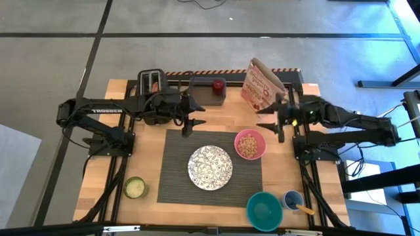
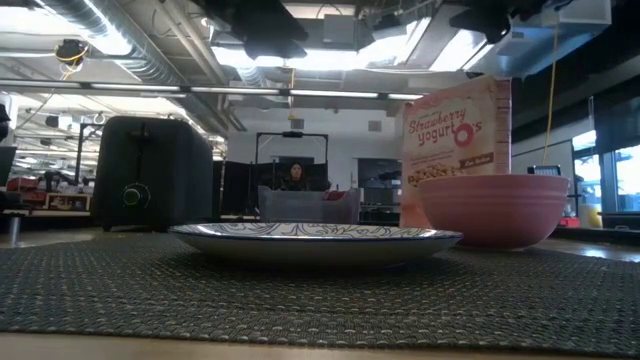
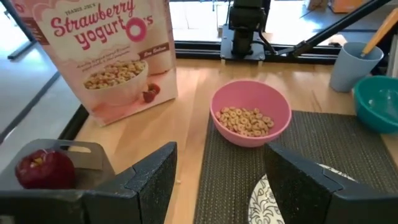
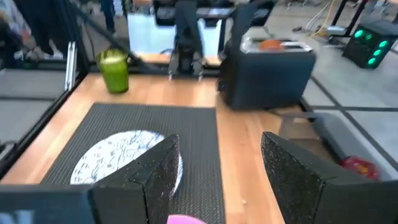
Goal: Arrange a breakfast setting
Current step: Put the bagel on the white plate
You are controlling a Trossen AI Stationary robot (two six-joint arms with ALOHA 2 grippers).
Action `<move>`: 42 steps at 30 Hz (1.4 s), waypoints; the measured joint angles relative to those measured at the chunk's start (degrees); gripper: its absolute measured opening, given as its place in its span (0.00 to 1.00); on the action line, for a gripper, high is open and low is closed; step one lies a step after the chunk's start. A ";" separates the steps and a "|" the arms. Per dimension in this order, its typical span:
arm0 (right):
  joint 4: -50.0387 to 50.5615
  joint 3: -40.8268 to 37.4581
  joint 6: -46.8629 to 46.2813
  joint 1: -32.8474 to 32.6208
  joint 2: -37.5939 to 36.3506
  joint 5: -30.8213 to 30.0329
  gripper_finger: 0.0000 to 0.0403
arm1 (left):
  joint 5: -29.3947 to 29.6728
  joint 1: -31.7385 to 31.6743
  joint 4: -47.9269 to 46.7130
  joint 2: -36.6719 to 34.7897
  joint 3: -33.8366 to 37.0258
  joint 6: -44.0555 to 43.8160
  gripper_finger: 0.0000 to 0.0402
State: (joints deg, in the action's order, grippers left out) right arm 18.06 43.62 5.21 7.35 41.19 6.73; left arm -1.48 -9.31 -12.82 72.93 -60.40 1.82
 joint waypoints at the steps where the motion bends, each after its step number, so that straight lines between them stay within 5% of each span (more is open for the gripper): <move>1: -0.02 0.00 0.02 -1.51 0.93 -1.22 0.54 | 0.54 0.35 -0.12 0.00 0.00 -0.56 0.58; 11: -0.26 -0.07 0.11 -13.13 7.86 -12.02 0.54 | 13.71 3.89 -9.24 -1.92 -1.16 -15.30 0.58; 16: -0.39 -0.11 1.25 -15.42 8.92 -13.59 0.54 | 20.92 2.81 -25.35 -4.56 -5.92 -27.22 0.58; 22: -0.95 -0.11 1.88 -15.25 9.68 -13.85 0.54 | 25.96 -6.12 -50.67 -5.18 -17.13 -35.81 0.58; 28: -0.66 -0.11 2.16 -15.25 10.71 -13.69 0.54 | 21.17 -18.86 -61.10 -5.02 -20.34 -36.78 0.58; 34: -0.65 -0.11 2.14 -15.21 11.21 -13.67 0.54 | 10.71 -29.61 -61.42 -3.47 -20.33 -31.63 0.58; 42: -0.93 -0.11 2.12 -15.21 11.21 -13.65 0.54 | 6.52 -37.86 -62.36 2.05 -20.31 -26.37 0.58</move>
State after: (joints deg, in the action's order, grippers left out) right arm 17.13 43.51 7.33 -7.86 52.40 -6.92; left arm 5.04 -47.17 -75.18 74.97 -80.71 -24.55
